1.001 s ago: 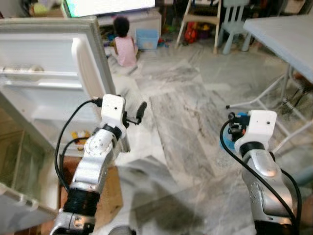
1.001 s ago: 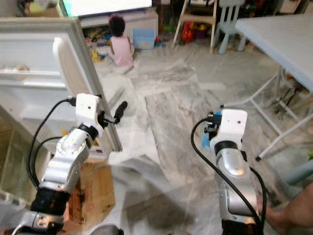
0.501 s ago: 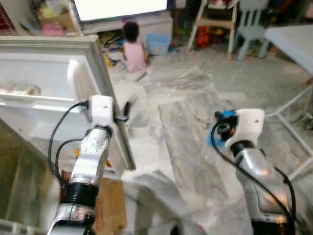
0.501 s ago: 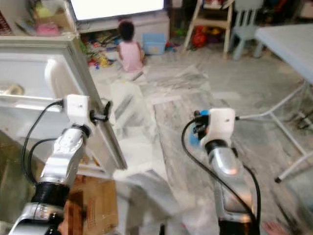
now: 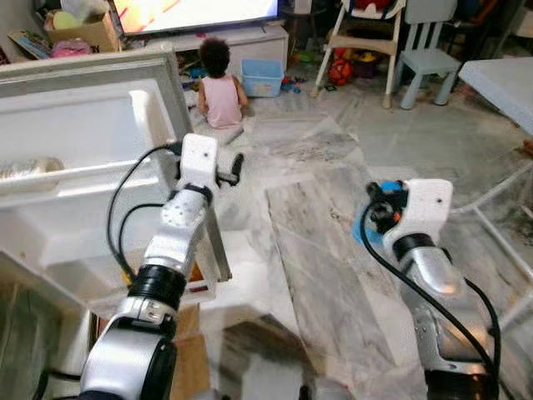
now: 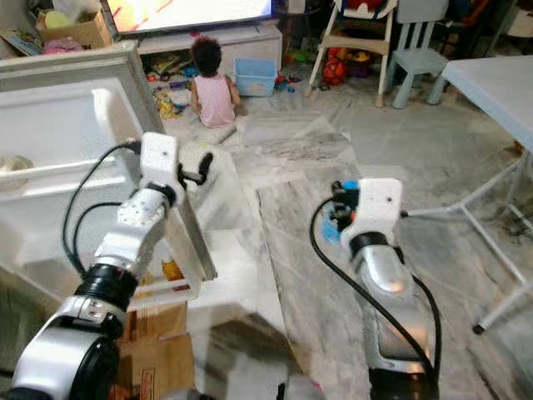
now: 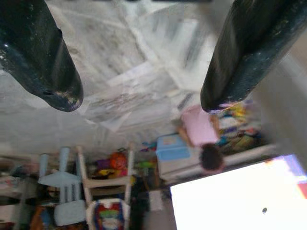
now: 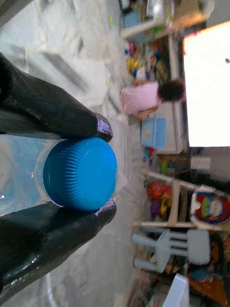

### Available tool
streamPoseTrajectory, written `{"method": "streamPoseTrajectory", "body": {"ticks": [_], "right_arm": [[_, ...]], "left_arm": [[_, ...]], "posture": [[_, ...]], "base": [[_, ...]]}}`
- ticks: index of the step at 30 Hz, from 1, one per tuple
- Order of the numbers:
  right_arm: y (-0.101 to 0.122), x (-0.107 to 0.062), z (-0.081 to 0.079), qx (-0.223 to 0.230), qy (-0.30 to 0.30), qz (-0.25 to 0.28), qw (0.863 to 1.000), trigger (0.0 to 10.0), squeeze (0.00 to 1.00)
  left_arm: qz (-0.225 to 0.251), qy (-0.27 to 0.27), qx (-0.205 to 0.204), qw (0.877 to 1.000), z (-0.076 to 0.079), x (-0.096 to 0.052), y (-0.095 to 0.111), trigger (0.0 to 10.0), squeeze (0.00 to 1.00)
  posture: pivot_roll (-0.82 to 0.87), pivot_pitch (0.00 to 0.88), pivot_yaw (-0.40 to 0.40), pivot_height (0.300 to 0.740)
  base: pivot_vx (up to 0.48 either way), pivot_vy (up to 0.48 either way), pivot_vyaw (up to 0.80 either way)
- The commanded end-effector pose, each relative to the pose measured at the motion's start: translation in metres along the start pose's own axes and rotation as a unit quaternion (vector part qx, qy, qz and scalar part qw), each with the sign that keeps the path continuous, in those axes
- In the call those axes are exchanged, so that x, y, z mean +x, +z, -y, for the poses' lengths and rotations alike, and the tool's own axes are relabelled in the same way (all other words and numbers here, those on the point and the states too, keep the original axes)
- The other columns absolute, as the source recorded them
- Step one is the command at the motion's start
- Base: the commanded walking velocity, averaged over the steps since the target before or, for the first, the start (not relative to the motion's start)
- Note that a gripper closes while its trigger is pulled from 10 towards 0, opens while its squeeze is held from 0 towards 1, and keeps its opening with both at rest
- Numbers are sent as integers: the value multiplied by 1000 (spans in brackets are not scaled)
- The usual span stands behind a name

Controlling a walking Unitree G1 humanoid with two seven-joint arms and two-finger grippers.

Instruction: Restocking fridge

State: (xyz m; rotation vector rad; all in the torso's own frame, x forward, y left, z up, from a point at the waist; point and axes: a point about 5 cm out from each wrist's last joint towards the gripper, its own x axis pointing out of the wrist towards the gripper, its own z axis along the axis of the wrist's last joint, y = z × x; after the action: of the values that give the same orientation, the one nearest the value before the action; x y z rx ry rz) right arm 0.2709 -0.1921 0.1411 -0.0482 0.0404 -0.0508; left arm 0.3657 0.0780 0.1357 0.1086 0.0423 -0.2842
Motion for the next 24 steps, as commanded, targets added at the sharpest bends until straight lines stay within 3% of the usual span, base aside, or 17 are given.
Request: {"method": "streamPoseTrajectory", "body": {"ticks": [1,4,11,15,16,20,24], "right_arm": [[11,2,-2,0,-5,28,1000,10000,0],[14,2,-2,-3,-8,35,999,10000,0],[14,2,-2,-5,-6,37,999,10000,0],[15,7,-9,-10,8,43,999,10000,0],[15,10,-11,-6,11,43,999,10000,0],[17,16,-15,-6,22,45,999,10000,0],[23,23,-24,-16,50,58,997,10000,0]], "left_arm": [[8,-10,17,1000,5,7,8,10000,0],[19,-36,17,999,23,14,17,10000,0],[22,-34,20,999,20,7,5,10000,0],[27,-2,24,999,-3,-19,-19,10000,0],[29,4,27,999,-10,-32,-24,10000,0],[40,15,46,998,-18,-54,-27,10000,0],[51,57,68,995,-32,-77,-26,10000,0]], "posture": [[-51,0,36,740],[-58,0,39,740],[-50,0,39,740],[-33,0,33,740],[-24,0,27,740],[-12,0,20,740],[-3,0,12,740]], "base": [[442,0,0],[444,0,0],[446,0,0],[374,0,0],[371,0,0],[370,0,0],[388,-139,669]]}}
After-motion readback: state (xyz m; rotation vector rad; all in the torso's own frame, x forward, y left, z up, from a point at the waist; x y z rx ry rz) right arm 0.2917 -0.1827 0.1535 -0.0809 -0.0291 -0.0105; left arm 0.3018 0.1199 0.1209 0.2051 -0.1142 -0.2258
